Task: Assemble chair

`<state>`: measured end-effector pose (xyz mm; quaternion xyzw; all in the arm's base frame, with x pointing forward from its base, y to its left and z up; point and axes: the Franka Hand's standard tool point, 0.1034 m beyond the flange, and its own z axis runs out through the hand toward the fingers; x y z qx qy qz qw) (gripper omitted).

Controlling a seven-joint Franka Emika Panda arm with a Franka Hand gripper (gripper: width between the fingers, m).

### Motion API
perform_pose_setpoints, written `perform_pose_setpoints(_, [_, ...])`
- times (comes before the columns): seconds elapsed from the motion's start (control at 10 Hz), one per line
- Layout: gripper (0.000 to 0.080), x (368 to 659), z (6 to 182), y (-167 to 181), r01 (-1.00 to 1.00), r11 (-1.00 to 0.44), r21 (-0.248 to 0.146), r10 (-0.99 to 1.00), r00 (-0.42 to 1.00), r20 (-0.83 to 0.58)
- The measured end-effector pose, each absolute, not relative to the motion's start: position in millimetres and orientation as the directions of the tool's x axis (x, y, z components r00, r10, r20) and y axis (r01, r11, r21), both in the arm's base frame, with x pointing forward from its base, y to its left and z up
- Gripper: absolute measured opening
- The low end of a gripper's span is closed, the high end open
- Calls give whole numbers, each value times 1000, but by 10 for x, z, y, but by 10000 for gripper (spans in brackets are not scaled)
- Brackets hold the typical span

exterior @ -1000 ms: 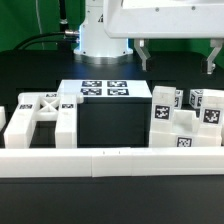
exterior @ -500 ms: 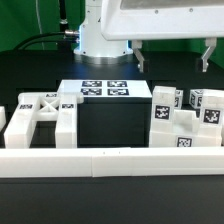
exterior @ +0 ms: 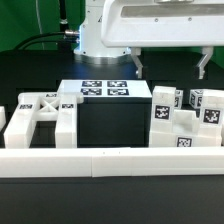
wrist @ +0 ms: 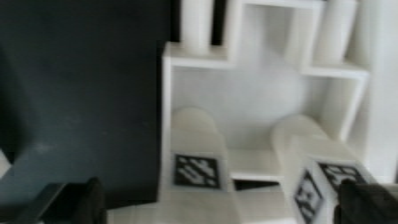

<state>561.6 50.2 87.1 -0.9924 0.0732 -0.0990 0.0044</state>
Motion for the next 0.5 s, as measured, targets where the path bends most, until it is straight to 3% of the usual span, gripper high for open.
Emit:
perform_pose_setpoints(0.2, [648,5485,650,462,-141,-990,6,-136,966,222])
perform_pose_setpoints(0.5, [648,5525,504,473,-134,-991,24,-125,966,226])
